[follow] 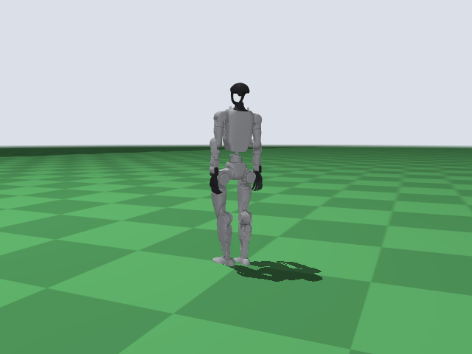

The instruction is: In place motions

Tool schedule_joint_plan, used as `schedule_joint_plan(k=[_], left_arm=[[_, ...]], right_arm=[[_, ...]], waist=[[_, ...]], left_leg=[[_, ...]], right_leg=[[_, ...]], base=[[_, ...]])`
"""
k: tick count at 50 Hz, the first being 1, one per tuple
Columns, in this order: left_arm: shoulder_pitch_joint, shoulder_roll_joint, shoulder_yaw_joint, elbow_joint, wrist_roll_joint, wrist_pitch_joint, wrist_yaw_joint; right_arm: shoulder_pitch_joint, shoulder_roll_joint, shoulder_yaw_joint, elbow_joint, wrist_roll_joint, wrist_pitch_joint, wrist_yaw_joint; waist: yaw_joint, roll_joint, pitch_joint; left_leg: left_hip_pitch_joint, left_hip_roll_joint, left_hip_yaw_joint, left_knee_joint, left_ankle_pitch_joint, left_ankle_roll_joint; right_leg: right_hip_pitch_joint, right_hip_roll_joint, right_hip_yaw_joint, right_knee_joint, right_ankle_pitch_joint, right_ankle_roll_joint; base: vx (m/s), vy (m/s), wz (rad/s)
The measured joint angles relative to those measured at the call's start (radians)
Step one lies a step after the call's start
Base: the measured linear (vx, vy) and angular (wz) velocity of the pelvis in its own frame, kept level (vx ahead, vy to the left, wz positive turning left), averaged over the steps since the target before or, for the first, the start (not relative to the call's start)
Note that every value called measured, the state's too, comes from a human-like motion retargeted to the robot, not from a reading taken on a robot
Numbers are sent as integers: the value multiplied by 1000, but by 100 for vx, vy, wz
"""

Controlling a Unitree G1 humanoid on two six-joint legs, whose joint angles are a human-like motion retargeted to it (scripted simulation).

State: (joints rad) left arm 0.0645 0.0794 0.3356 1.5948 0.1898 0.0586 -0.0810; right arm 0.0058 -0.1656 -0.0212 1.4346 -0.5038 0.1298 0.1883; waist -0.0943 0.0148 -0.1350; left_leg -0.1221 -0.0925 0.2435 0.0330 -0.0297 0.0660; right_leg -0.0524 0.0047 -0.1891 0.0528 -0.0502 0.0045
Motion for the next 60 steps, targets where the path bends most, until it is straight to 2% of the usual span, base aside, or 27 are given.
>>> schedule_joint_plan(k=[22, 40, 60], left_arm=[[1, -2, -1, 0, 0, -2, -7], [-4, 1, 2, -10, 3, -1, -8], [9, 1, 22, -13, 0, 1, -17]], right_arm=[[5, -2, 11, 32, -8, 8, -10], [-1, 5, 15, 15, -6, 7, -5], [5, 6, 11, 7, -6, 5, -4]], waist=[[-64, 17, 7], [-7, 9, 8], [-30, 15, -1]], left_leg=[[9, 14, -13, -10, -13, -5], [18, 28, 77, -27, -13, 3], [25, 30, 73, -40, -16, -2]], right_leg=[[-31, 10, -18, 4, 5, -4], [-39, 34, 65, 3, 14, -9], [-43, 36, 60, -3, 12, -8]], base=[[-1, 0, -4], [-1, -3, -24], [0, 0, 0]])
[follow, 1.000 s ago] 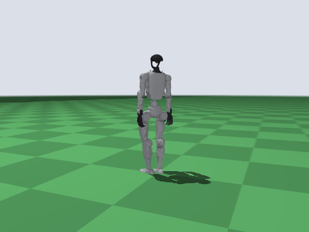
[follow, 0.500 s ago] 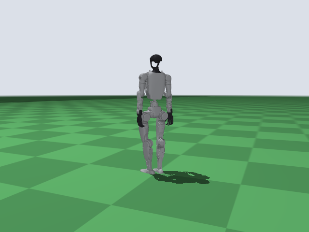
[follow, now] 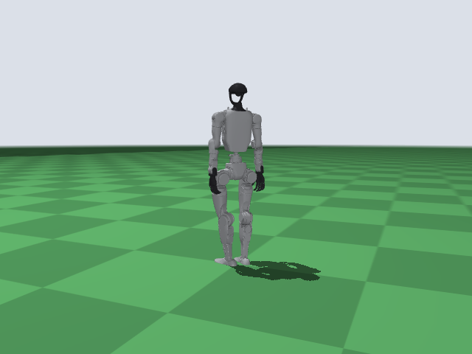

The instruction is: In place motions

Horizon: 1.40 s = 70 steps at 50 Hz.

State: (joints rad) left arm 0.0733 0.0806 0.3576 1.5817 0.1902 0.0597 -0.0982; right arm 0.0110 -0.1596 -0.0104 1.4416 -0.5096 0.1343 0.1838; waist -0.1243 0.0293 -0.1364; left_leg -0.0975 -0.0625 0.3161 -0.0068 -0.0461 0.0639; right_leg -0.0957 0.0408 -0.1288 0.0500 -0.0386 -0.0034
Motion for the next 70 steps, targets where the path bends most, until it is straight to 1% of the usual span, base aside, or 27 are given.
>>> schedule_joint_plan(k=[11, 20, 27, 30, 35, 37, 45, 52, 60, 65, 70], left_arm=[[2, 3, 4, -3, 6, 2, -12], [12, 9, 20, 1, -3, 5, -29], [22, 13, 28, 5, -6, 4, -30], [39, 14, 33, -4, -8, -1, -35], [92, 21, 77, 10, -14, -44, -38], [122, 29, 91, 32, -20, -47, -39], [253, 72, 126, 102, 20, -26, -50], [299, 83, 153, 118, 16, 4, -37], [217, 69, 136, 118, -28, 11, -29], [77, 58, 69, 106, -65, -15, 17], [-83, 55, -26, 27, -105, -24, 16]], right_arm=[[4, 3, -1, 1, 0, 1, 1], [3, 3, 1, -1, 4, -1, 0], [-17, -3, 13, 38, 22, 1, -18], [-47, -2, 23, 60, 45, 0, -27], [-131, 16, 60, 55, 104, -17, -27], [-173, 31, 74, 37, 129, -26, -21], [-314, 92, 97, -93, 220, -76, 36], [-366, 103, 84, -105, 249, -87, 18], [-298, 83, 73, -30, 218, -92, 0], [-184, 56, 73, 14, 184, -95, -21], [-28, 19, 43, 31, 118, -118, -93]], waist=[[-8, 1, 3], [-44, 2, 3], [-38, 5, 4], [-31, 7, 6], [-20, 11, 7], [-18, 14, 6], [-13, 19, 7], [-5, 1, 10], [-6, -11, 7], [-5, -17, 6], [-11, -23, 8]], left_leg=[[6, -2, -2, -6, -3, 2], [8, 1, -32, -6, -3, -10], [10, 0, -39, -5, -5, -10], [14, -1, -43, -5, -6, -10], [21, 0, -39, -6, -9, -12], [23, 1, -37, -7, -10, -12], [26, 0, -48, -10, -8, -14], [24, -14, -77, -8, 1, -15], [21, -17, -92, -8, 3, -15], [23, -16, -89, -9, 1, -15], [27, -14, -83, -11, 1, -14]], right_leg=[[-1, 1, -2, 0, 0, 1], [0, -9, -34, -2, -4, 5], [5, -12, -46, -2, -4, 6], [10, -13, -51, -1, -6, 8], [12, -12, -49, 1, -7, 8], [11, -12, -47, 1, -7, 8], [13, -12, -50, 1, -12, 10], [29, -24, -70, -5, -18, 11], [36, -26, -83, -8, -22, 14], [37, -24, -83, -9, -21, 13], [40, -22, -83, -11, -19, 13]], base=[[0, 0, 0], [0, -1, 9], [0, 0, 0], [0, 0, 0], [0, 0, 0], [0, 0, 0], [0, 0, 0], [2, -2, 23], [1, -3, 10], [0, 0, 0], [-1, -1, -2]])
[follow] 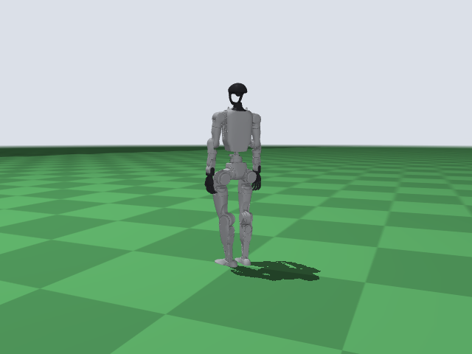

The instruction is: In place motions

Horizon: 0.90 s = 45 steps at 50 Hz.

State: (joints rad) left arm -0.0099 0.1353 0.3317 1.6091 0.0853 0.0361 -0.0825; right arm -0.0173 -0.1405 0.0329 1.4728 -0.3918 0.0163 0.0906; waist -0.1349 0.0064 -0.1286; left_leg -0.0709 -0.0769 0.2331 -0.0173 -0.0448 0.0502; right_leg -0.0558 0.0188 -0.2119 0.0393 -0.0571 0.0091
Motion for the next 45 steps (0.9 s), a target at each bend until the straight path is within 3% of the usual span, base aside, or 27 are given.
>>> schedule_joint_plan(k=[10, 18, 27, 37, 45], left_arm=[[-287, -50, -42, -268, -121, -17, -56], [-318, -42, -70, -378, -121, -35, -64], [-142, -65, -45, -290, -41, -33, -76], [150, -29, 142, 90, -10, 24, -5], [358, -24, 233, 91, 1, 40, -22]], right_arm=[[182, -109, -134, 121, -31, 37, -44], [188, -141, -199, 150, 62, 70, -72], [48, -50, -105, 128, 116, 78, -47], [-249, 79, 68, -75, 145, 57, 85], [-387, 130, 116, -267, 182, 0, 129]], waist=[[-22, 2, -6], [-38, 22, -8], [-19, 35, -4], [5, 23, 20], [7, 22, 32]], left_leg=[[-3, 5, 33, -2, -4, -2], [-8, 10, 44, -3, -7, -1], [-7, 1, 21, -2, -3, 0], [16, -12, 10, -6, 0, -1], [14, -10, 8, -7, 5, -4]], right_leg=[[-15, -4, 1, 0, 13, 0], [-25, -1, 1, 2, 16, 3], [-14, -7, -15, 2, 9, 4], [4, -13, 0, 3, 2, 1], [0, -14, 4, 3, 3, 1]], base=[[-4, 0, -15], [0, 0, 0], [0, 3, 12], [0, 0, 0], [0, 0, 0]])
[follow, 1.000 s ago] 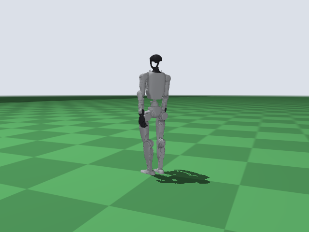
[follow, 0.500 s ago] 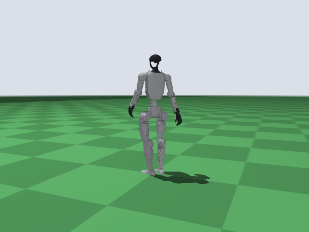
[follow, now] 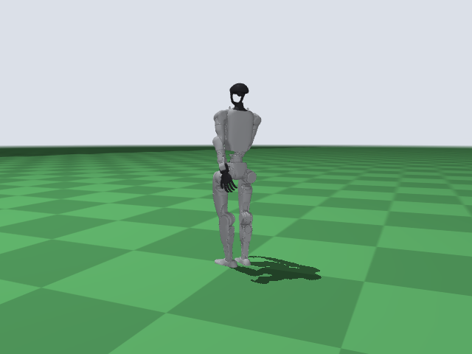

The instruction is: In place motions

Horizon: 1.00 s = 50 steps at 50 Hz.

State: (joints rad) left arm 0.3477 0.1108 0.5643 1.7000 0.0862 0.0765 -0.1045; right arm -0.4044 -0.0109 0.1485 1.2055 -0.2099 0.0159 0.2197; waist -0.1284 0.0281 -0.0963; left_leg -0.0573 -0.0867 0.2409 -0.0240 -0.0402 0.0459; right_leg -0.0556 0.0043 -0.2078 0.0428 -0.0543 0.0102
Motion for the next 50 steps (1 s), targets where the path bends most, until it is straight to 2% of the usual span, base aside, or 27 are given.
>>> schedule_joint_plan(k=[8, 15, 20, 30, 35, 40, 45, 50], left_arm=[[-73, -19, 9, 0, -86, 7, 19], [-296, -5, -175, -32, -77, -9, 47], [-487, 8, -280, -133, -62, 2, -14], [-730, 10, -337, -384, -104, -61, -12], [-742, 16, -349, -419, -95, -84, -9], [-688, 10, -353, -348, -55, -84, -11], [-570, 5, -321, -196, 8, -66, -2], [-367, -11, -214, -74, 16, -53, 12]], right_arm=[[22, -4, -6, 46, -6, -5, -3], [159, -49, -19, 211, -93, 12, -34], [313, -108, -65, 305, -167, 38, -61], [570, -238, -250, 421, -189, 76, -168], [601, -263, -294, 467, -124, 87, -211], [563, -240, -283, 482, -94, 93, -213], [448, -184, -216, 451, -79, 97, -170], [281, -111, -122, 351, -88, 87, -87]], waist=[[-12, -6, -8], [-29, -6, -22], [-37, -2, -29], [-67, 8, -34], [-70, 13, -29], [-61, 13, -30], [-49, 13, -28], [-50, 13, -24]], left_leg=[[-3, 2, -5, -1, 2, 0], [-3, 12, 9, -1, -4, 1], [-8, 24, 25, 1, -10, 1], [-19, 38, 56, 2, -15, -1], [-20, 42, 63, 2, -16, -2], [-23, 38, 51, 2, -13, -2], [-24, 31, 33, 2, -10, -1], [-16, 26, 25, -1, -9, -1]], right_leg=[[-1, 2, -4, -1, 0, 0], [-6, 13, 5, -2, 2, -2], [-16, 22, 11, -2, 6, -3], [-37, 29, 21, -3, 17, -12], [-40, 30, 21, -2, 20, -17], [-38, 25, 11, -3, 18, -17], [-30, 22, 5, -5, 13, -16], [-23, 23, 12, -6, 7, -13]], base=[[0, 0, 0], [0, 0, 0], [-1, -2, -19], [-1, 0, -3], [-1, 0, -3], [0, 1, 7], [2, 2, 20], [0, 0, 0]])
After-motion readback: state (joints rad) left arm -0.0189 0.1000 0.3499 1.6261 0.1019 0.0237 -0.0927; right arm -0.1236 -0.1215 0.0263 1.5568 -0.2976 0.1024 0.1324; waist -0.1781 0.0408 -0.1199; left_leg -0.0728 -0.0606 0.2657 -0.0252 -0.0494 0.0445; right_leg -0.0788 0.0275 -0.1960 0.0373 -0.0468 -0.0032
